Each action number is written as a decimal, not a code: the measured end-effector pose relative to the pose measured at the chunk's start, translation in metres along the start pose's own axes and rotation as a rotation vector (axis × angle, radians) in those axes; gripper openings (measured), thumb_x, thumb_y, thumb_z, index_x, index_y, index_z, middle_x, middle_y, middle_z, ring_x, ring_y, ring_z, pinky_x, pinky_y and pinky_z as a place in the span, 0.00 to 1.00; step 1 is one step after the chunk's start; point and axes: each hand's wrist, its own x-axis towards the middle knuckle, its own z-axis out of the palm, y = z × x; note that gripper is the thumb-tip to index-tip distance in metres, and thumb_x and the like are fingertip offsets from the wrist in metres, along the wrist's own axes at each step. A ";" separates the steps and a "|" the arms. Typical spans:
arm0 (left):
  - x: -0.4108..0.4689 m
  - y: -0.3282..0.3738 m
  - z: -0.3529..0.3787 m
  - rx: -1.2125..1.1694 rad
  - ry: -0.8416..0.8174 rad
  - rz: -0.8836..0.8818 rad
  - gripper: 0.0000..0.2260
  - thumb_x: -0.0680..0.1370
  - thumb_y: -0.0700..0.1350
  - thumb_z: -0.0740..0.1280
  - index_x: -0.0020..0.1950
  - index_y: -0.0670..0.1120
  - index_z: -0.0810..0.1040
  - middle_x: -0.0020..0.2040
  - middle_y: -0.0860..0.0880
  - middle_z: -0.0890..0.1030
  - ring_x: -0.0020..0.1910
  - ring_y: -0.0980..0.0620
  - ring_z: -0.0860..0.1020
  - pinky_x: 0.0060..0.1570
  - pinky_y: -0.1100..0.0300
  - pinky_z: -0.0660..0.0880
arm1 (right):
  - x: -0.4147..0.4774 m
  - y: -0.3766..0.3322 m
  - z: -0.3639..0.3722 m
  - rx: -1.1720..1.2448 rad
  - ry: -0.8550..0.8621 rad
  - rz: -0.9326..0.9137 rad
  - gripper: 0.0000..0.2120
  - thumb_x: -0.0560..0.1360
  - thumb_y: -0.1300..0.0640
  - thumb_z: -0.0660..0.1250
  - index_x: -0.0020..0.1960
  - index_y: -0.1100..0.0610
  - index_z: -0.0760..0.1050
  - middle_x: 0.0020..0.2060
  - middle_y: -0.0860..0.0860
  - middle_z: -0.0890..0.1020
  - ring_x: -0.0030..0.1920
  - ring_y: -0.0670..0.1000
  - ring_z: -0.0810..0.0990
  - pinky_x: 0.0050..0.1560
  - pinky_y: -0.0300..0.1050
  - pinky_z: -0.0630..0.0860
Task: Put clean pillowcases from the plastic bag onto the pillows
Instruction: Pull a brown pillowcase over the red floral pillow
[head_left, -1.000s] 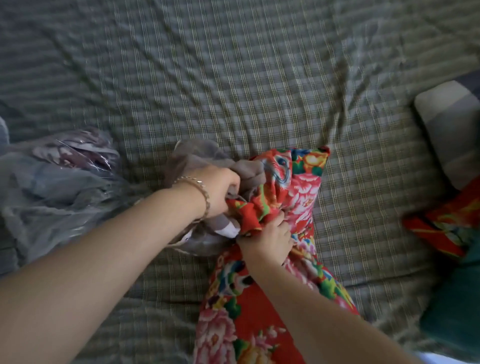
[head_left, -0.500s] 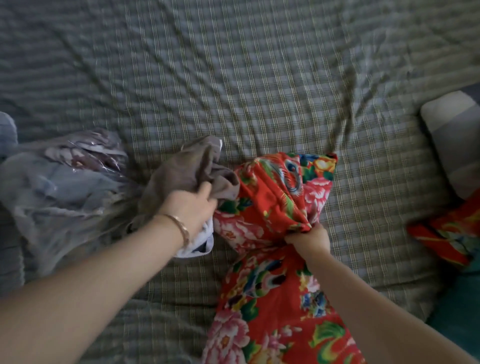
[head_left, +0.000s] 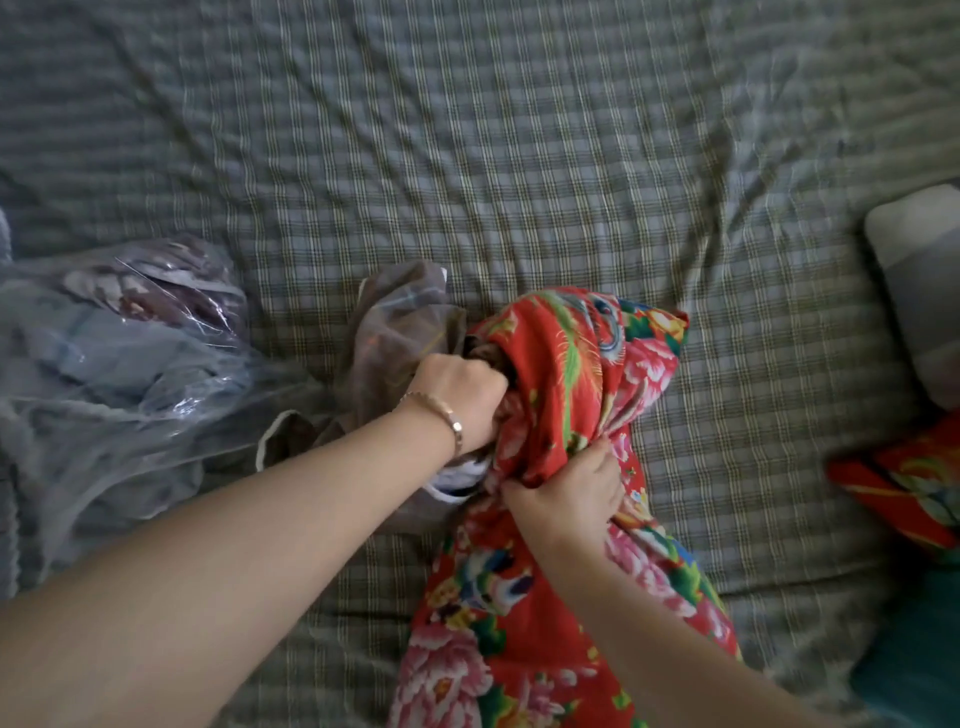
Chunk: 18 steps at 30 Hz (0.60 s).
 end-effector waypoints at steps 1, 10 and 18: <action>0.002 0.004 -0.006 -0.032 0.009 -0.009 0.13 0.78 0.52 0.58 0.55 0.47 0.76 0.55 0.45 0.79 0.55 0.42 0.78 0.48 0.55 0.71 | -0.004 -0.003 0.002 0.025 -0.037 0.015 0.51 0.63 0.49 0.73 0.73 0.66 0.47 0.70 0.62 0.57 0.72 0.60 0.53 0.73 0.52 0.48; 0.013 0.003 -0.016 -0.044 -0.006 0.056 0.12 0.76 0.51 0.60 0.53 0.45 0.75 0.55 0.44 0.78 0.55 0.42 0.76 0.46 0.56 0.69 | 0.012 -0.012 0.007 -0.081 -0.087 0.075 0.63 0.61 0.40 0.74 0.73 0.66 0.35 0.72 0.61 0.53 0.74 0.59 0.49 0.73 0.52 0.46; -0.008 -0.038 -0.010 -0.417 -0.055 -0.082 0.17 0.71 0.58 0.69 0.58 0.54 0.74 0.50 0.55 0.76 0.50 0.53 0.75 0.45 0.62 0.69 | 0.046 0.021 -0.013 -0.194 0.067 -0.102 0.31 0.67 0.53 0.69 0.64 0.59 0.61 0.54 0.58 0.76 0.54 0.61 0.76 0.50 0.50 0.72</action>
